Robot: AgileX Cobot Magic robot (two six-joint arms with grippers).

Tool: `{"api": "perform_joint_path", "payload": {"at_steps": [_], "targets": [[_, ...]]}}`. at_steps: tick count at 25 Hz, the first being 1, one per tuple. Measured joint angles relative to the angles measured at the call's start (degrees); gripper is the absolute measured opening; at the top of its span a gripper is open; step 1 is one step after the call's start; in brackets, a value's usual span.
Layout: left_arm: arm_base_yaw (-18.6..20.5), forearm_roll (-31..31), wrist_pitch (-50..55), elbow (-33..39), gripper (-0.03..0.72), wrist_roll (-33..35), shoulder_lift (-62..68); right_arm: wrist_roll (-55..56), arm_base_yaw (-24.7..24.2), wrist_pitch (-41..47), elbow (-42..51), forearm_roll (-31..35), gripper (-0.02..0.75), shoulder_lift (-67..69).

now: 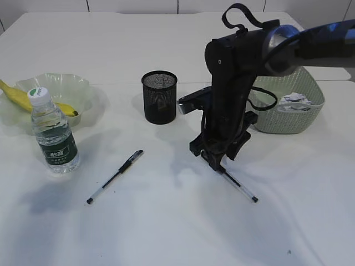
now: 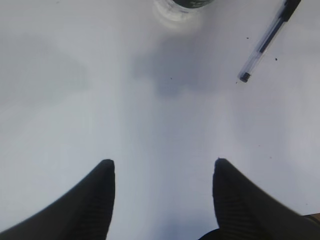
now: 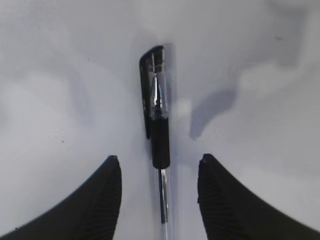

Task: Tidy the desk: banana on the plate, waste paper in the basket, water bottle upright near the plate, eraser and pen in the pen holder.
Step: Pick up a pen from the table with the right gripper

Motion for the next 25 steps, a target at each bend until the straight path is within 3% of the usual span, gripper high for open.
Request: {"api": "perform_joint_path", "payload": {"at_steps": [19,25], "targets": [[0.0,0.0,-0.1,0.0,0.434,0.0,0.0,0.0,0.0,-2.9,0.0,1.3,0.366,3.4],[0.0,0.0,-0.1,0.0,0.434,0.0,0.0,0.0,0.0,-3.1,0.0,1.6,0.283,3.4]]}}
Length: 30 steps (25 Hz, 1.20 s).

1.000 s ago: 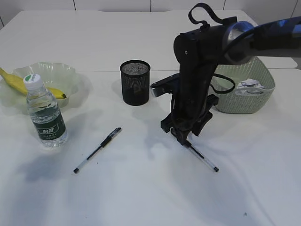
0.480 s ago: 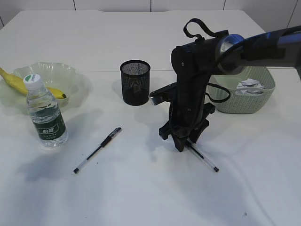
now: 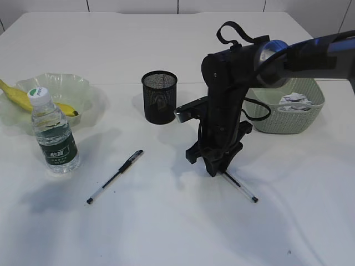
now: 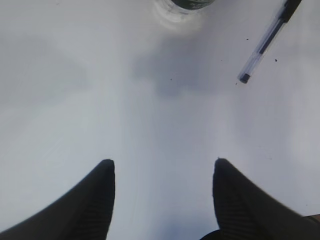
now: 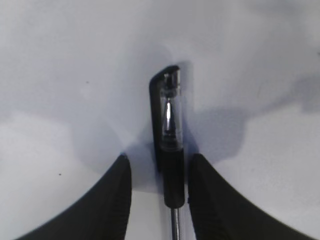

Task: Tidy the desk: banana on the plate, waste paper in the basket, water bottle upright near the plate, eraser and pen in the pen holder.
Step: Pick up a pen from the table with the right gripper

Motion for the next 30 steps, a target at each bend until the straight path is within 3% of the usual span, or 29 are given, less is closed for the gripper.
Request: {"api": "perform_joint_path", "payload": {"at_steps": [6,14,24,30], "targets": [[0.0,0.0,0.0,0.0,0.434,0.0,0.0,0.9,0.0,0.0,0.0,0.0,0.224,0.0],[0.0,0.0,0.0,0.0,0.434,0.0,0.0,1.0,0.0,0.0,0.0,0.0,0.055,0.0],[0.0,0.0,0.0,0.0,0.434,0.0,0.0,1.1,0.0,0.6,0.0,1.3,0.046,-1.0],[0.0,0.0,0.0,0.0,0.434,0.0,0.0,1.1,0.0,-4.6,0.0,1.8,0.045,-7.2]]}}
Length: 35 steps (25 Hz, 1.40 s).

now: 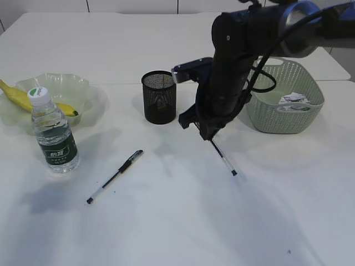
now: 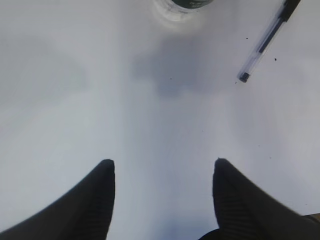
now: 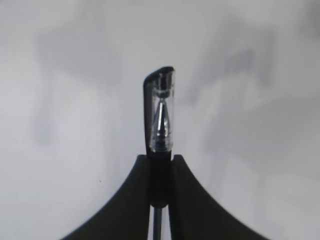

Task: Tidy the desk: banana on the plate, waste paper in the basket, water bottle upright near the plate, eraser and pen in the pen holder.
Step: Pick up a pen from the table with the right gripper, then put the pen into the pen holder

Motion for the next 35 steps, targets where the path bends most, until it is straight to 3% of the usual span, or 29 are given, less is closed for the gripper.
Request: {"api": "perform_joint_path", "payload": {"at_steps": [10,16,28,35], "targets": [[0.0,0.0,0.0,0.0,0.434,0.0,0.0,-1.2,0.0,-11.8,0.6,0.6,0.045,-6.0],[0.0,0.0,0.0,0.0,0.434,0.0,0.0,-3.8,0.1,-22.5,0.9,4.5,0.045,-6.2],[0.0,0.0,-1.2,0.0,0.433,0.0,0.0,-4.2,0.1,-44.0,1.7,5.0,0.045,-6.2],[0.0,0.0,-2.2,0.0,0.433,0.0,0.0,-4.3,0.1,-50.5,1.8,5.1,0.045,-5.1]]}}
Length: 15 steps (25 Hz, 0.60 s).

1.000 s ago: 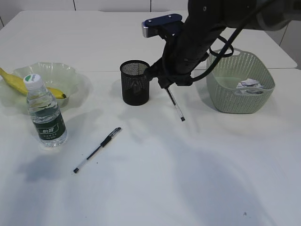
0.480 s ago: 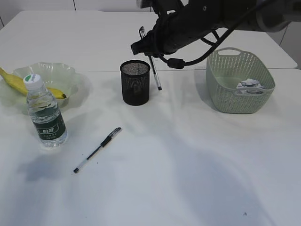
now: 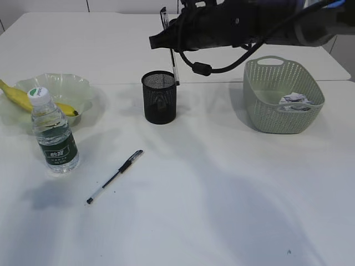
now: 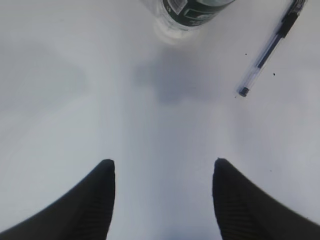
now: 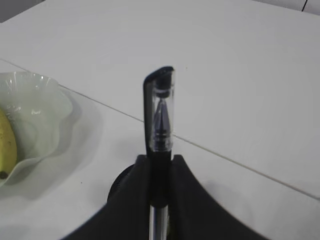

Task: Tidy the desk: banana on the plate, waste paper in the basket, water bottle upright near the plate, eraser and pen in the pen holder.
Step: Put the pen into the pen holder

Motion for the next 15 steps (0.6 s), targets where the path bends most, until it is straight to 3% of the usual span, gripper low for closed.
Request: {"api": "perform_joint_path", "payload": {"at_steps": [15], "targets": [[0.0,0.0,-0.6,0.0,0.433,0.0,0.0,3.3,0.0,-15.5,0.2,0.6,0.044,5.5]]}}
